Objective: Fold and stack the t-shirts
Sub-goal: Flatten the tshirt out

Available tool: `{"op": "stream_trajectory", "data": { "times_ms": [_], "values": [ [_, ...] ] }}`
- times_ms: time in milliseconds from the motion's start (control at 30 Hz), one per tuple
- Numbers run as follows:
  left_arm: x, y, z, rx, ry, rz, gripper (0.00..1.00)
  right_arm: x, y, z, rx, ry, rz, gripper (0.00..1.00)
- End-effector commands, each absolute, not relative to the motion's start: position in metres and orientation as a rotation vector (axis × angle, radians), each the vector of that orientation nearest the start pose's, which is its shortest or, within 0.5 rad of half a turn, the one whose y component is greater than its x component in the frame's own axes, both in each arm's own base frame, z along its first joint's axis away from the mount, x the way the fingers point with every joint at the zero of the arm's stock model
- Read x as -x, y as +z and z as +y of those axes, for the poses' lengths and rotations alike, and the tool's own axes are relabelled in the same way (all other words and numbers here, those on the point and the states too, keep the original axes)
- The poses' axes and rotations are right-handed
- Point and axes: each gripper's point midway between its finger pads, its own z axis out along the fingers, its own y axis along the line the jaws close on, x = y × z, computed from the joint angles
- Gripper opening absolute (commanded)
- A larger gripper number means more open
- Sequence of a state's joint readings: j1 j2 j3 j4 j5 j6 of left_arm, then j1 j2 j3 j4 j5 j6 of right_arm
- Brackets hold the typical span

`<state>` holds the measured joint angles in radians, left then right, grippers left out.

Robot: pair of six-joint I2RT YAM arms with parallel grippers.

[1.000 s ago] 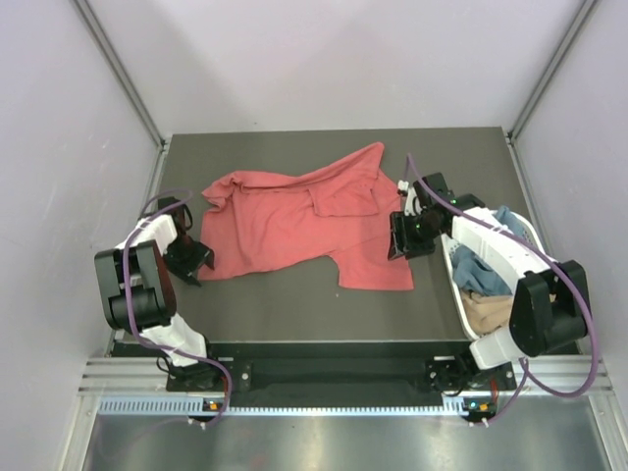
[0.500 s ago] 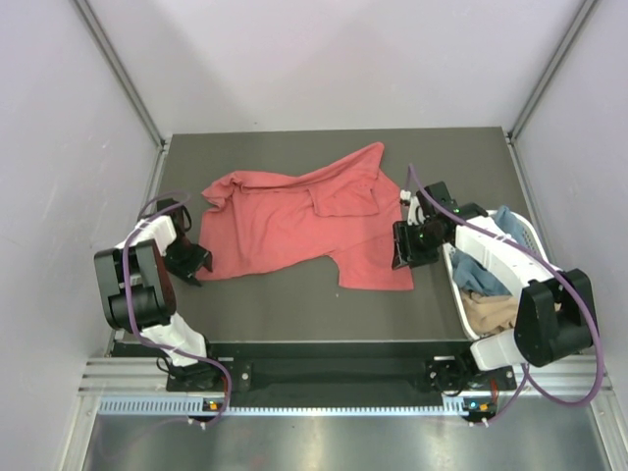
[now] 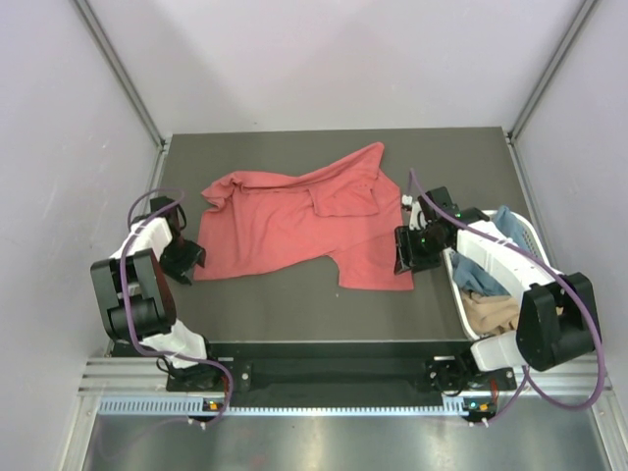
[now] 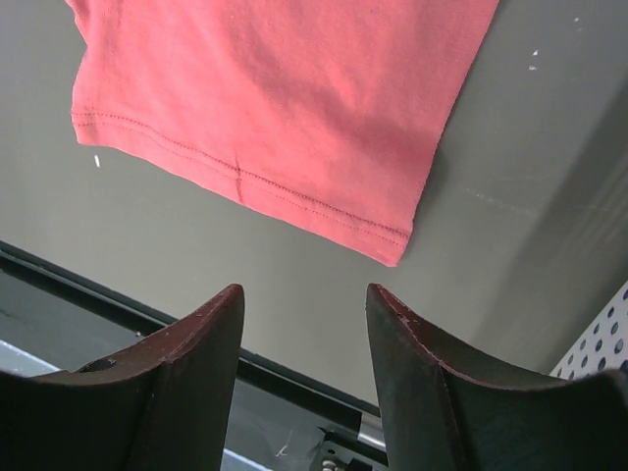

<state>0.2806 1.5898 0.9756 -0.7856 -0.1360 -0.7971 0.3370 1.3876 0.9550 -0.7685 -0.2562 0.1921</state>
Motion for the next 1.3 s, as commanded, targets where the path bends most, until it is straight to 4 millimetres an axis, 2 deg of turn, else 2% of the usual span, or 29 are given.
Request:
{"op": "stream_trajectory", "data": {
  "times_ms": [0, 233, 367, 467, 700, 733, 900, 1100, 1267],
  "values": [
    [-0.27, 0.04, 0.079, 1.493, 0.146, 2.472, 0.61, -0.24, 0.093, 0.137, 0.267, 0.491, 2.747, 0.53],
    [-0.263, 0.022, 0.074, 1.524, 0.146, 2.507, 0.56, -0.233, 0.09, 0.132, 0.245, 0.47, 2.756, 0.53],
    [-0.257, 0.015, 0.073, 1.543, 0.162, 2.532, 0.43, -0.229, 0.087, 0.129, 0.228, 0.456, 2.772, 0.53],
    [-0.255, 0.011, 0.075, 1.553, 0.174, 2.525, 0.39, -0.229, 0.085, 0.128, 0.215, 0.445, 2.779, 0.53],
    [-0.26, 0.015, 0.081, 1.527, 0.19, 2.53, 0.09, -0.228, 0.078, 0.13, 0.198, 0.463, 2.801, 0.59],
    [-0.261, 0.017, 0.082, 1.524, 0.192, 2.524, 0.0, -0.228, 0.075, 0.129, 0.193, 0.451, 2.807, 0.59],
    [-0.259, 0.017, 0.08, 1.5, 0.179, 2.542, 0.0, -0.226, 0.059, 0.124, 0.167, 0.42, 2.828, 0.6],
    [-0.256, 0.019, 0.073, 1.484, 0.127, 2.557, 0.0, -0.231, 0.045, 0.125, 0.085, 0.392, 2.855, 0.45],
    [-0.255, 0.02, 0.07, 1.467, 0.106, 2.563, 0.0, -0.235, 0.034, 0.113, 0.014, 0.28, 2.88, 0.42]
  ]
}}
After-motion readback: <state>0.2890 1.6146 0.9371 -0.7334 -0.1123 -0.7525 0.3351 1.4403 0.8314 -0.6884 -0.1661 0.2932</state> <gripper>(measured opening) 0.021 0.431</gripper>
